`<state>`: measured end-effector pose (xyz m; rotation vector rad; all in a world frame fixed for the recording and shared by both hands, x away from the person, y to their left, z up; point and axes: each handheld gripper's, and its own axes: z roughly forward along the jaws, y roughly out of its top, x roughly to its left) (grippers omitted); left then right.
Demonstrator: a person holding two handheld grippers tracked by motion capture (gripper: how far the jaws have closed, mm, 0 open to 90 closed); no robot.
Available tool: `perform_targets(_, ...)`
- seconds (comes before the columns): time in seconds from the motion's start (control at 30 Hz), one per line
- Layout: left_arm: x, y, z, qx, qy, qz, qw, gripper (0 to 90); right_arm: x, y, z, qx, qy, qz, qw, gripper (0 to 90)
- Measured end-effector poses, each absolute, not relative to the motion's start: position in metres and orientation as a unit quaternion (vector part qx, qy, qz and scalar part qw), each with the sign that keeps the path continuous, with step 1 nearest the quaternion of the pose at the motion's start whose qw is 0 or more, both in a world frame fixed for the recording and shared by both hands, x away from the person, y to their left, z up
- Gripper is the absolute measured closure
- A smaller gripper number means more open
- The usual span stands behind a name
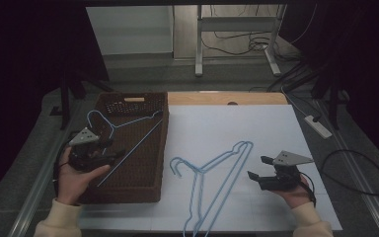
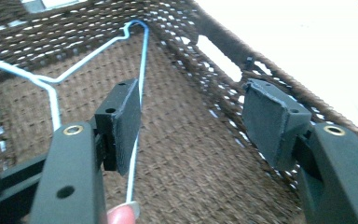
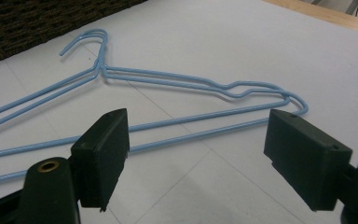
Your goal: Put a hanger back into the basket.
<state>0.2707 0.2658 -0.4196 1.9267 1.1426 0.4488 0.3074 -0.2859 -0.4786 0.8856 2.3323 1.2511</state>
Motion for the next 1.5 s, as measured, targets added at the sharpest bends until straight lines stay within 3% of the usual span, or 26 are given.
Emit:
perform_targets(0.3, 0.257, 0.254, -0.426, 0.767, 0.431, 0.165, 0.446, 37.6, 0.303, -0.284, -0.475, 0.307, 0.822, 0.446, 0.176, 22.3)
perform_targets(1.5, 0.244, 0.238, -0.436, 0.777, 0.404, 0.163, 0.455, 35.8, 0.300, -0.272, -0.468, 0.304, 0.829, 0.443, 0.156, 22.8)
